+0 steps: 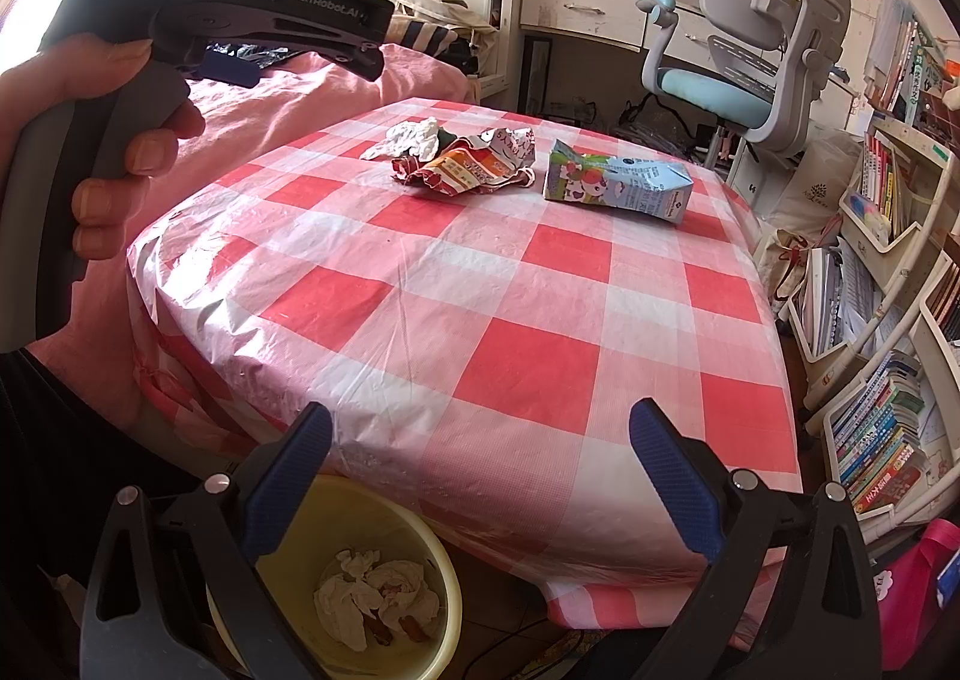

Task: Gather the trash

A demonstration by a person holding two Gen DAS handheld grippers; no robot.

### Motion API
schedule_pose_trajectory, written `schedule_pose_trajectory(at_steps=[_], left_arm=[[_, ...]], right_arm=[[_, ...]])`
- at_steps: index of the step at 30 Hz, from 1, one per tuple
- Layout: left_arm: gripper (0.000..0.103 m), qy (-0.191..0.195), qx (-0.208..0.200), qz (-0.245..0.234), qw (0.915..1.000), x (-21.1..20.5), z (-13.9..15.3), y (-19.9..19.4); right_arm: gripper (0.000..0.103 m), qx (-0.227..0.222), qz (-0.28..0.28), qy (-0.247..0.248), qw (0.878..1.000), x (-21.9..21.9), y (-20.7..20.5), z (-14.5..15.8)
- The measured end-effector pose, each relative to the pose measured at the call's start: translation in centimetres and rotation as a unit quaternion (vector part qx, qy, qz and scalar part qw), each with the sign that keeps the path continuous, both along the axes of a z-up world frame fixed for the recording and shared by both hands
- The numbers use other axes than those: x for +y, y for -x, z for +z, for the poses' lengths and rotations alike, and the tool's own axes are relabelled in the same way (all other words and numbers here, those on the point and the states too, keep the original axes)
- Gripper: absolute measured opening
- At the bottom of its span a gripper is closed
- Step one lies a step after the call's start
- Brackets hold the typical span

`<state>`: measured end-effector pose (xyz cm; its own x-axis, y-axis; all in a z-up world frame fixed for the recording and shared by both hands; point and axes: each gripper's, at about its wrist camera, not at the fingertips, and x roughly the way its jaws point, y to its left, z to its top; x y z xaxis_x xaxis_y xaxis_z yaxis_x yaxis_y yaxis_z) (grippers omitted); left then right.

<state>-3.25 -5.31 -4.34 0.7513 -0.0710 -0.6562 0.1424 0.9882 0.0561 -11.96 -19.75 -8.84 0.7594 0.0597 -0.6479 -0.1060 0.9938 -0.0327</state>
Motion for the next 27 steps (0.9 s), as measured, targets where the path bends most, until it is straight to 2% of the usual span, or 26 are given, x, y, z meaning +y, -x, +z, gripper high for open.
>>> schedule_pose_trajectory(at_steps=[4,9,14,20,24,27], left_arm=[[0.096,0.003,-0.004,0.001,1.0000,0.1,0.0,0.1],[0.096,0.020,0.010,0.011,0.9997,1.0,-0.3,-0.5],[0.096,0.027,0.021,0.020,0.9992,2.0,-0.2,-1.7],[0.096,0.016,0.039,-0.001,0.9991,1.5,-0.9,-3.7],[0.096,-0.002,0.068,-0.033,0.9972,1.8,-1.7,-6.1],[0.096,-0.012,0.085,-0.024,0.9961,2.9,-2.6,-7.5]], right_arm=[[0.095,0.003,0.000,0.003,1.000,0.1,0.0,-0.1],[0.095,0.003,0.001,0.013,1.000,0.0,-0.1,0.7],[0.095,0.003,0.015,0.033,0.999,-0.1,-1.9,1.7],[0.095,0.017,0.066,0.070,0.995,0.3,-4.5,2.1],[0.095,0.028,0.110,0.098,0.989,0.5,-5.9,2.0],[0.095,0.037,0.138,0.112,0.983,0.4,-7.0,1.8]])
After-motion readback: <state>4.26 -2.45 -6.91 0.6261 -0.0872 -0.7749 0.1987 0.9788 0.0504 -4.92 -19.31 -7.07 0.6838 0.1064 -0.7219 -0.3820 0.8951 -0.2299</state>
